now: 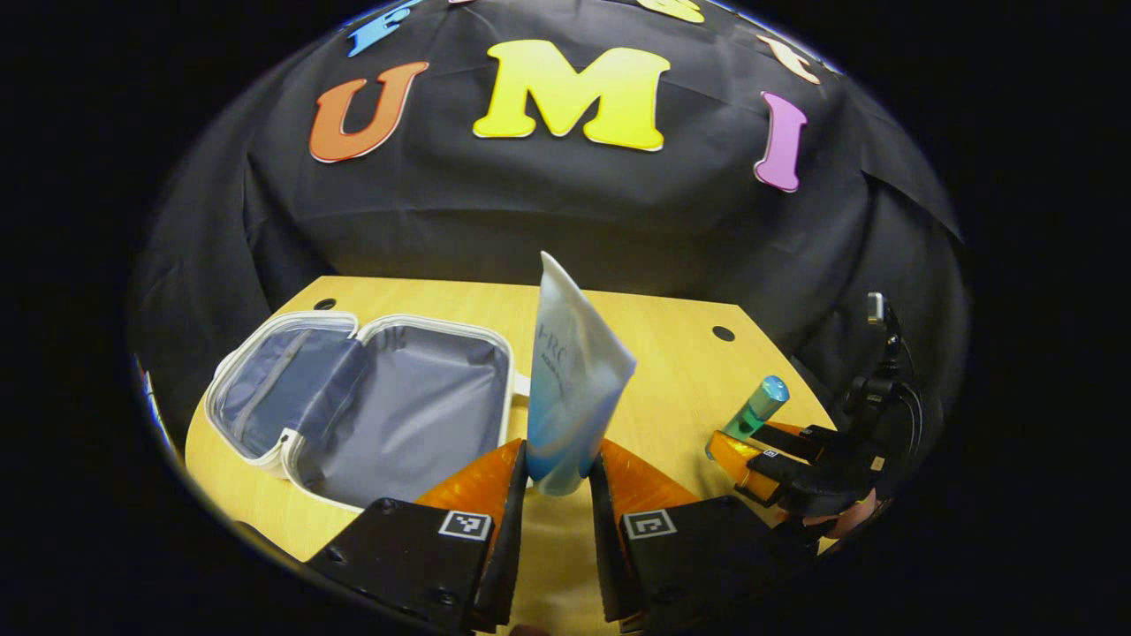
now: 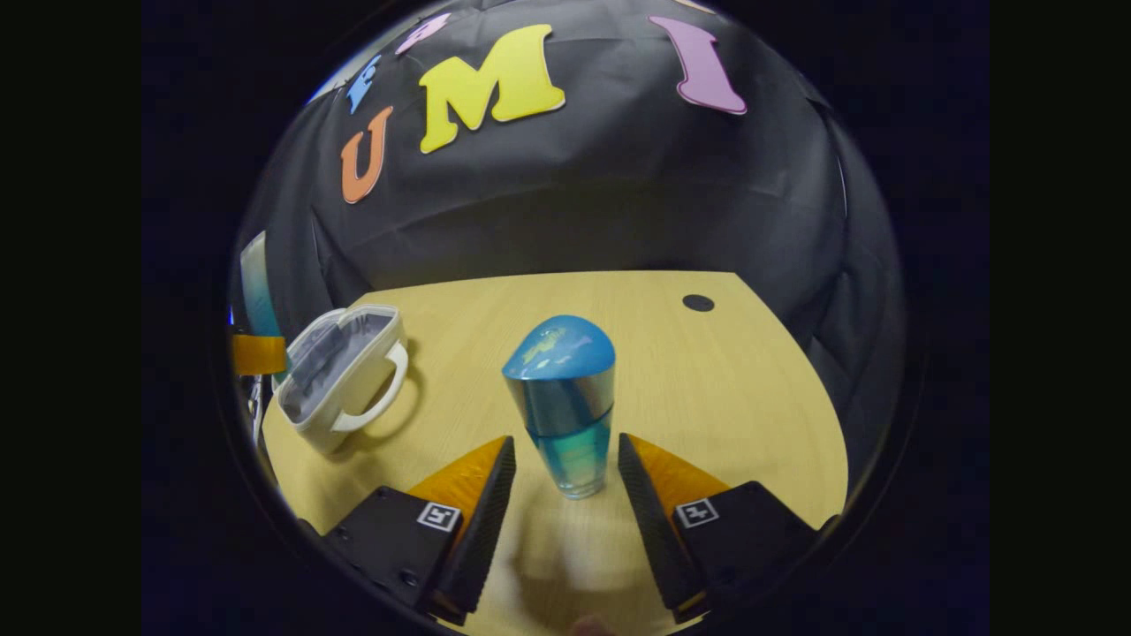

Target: First open the suitcase, pack the skin care products into it, and then close the suitcase.

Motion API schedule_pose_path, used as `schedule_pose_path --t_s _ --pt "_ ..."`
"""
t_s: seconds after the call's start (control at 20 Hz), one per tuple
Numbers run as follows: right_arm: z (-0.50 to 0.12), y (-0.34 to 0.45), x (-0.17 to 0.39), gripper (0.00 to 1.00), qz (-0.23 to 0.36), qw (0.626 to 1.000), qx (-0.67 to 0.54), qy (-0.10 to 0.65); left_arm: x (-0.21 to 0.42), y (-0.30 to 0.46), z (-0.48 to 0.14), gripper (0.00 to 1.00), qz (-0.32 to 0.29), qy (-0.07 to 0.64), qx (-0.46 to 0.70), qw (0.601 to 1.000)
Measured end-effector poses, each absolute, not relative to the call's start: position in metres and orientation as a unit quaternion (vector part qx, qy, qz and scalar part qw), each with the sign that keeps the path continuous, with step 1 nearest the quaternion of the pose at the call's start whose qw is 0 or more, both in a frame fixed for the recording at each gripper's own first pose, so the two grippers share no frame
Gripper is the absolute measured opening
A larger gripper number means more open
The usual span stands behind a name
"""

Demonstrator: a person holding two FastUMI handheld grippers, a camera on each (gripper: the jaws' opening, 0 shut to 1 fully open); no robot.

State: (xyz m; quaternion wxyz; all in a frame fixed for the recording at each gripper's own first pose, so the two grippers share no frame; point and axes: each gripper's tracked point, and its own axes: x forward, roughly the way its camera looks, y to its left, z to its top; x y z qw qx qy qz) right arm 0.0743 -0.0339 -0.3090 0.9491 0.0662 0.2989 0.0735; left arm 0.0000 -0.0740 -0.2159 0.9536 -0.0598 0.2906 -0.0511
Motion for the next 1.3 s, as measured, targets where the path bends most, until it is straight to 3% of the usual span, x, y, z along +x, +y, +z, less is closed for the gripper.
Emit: schedule_pose_path --t_s 0.3,0.5,0.75,0.95,1.0,1.05,1.3 --pt "-0.319 -0.042 0.087 0.46 0.036 0.943 0.095 0.317 -0.002 -0.027 -0.214 0.4 -0.018 0.29 -0.06 0.955" --pt "-0.308 -0.047 0.083 0.35 0.016 0.937 0.102 0.332 0.006 0.026 -0.23 0.4 0.038 0.306 -0.042 0.951" --pt "-0.253 -0.051 0.05 0.35 0.048 0.937 0.108 0.33 0.021 0.086 -0.273 0.4 0.119 0.356 -0.011 0.927" --pt "-0.235 -0.047 0.025 0.35 0.083 0.921 0.126 0.36 0.016 0.123 -0.313 0.39 0.179 0.442 0.051 0.878" --pt "-0.233 -0.045 0.021 0.35 0.088 0.917 0.136 0.365 0.013 0.13 -0.321 0.47 0.19 0.462 0.067 0.864" --pt "-0.23 -0.044 0.019 0.35 0.092 0.916 0.139 0.365 0.01 0.139 -0.33 0.39 0.204 0.48 0.084 0.849" --pt "-0.222 -0.031 0.01 0.35 0.126 0.912 0.147 0.362 0.007 0.145 -0.35 0.38 0.255 0.546 0.127 0.788"
